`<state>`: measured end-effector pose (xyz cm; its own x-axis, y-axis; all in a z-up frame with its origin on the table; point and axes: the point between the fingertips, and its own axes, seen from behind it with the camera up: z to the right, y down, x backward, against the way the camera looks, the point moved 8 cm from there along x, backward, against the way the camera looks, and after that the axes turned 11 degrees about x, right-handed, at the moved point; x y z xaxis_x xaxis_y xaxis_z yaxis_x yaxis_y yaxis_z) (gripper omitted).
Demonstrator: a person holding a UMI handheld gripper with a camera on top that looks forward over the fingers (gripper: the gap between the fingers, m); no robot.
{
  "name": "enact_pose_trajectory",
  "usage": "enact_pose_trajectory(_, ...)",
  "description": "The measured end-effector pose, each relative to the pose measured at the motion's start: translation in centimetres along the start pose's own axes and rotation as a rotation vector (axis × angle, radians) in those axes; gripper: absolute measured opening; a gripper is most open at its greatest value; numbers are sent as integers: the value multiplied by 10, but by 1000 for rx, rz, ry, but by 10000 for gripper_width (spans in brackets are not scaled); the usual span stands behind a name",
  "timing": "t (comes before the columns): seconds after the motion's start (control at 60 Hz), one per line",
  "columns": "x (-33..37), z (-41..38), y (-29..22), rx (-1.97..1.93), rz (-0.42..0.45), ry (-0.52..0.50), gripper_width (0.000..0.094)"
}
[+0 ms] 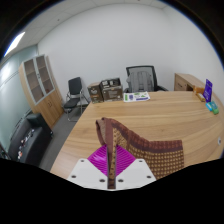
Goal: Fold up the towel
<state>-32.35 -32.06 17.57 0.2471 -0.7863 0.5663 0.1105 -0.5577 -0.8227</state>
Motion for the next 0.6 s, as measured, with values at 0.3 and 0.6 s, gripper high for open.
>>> enact_pose_trajectory(0.3, -7, 132, 42, -90, -97, 58, 107)
enact_pose_trajectory(0.6, 15, 206, 79, -13, -175, 101, 829)
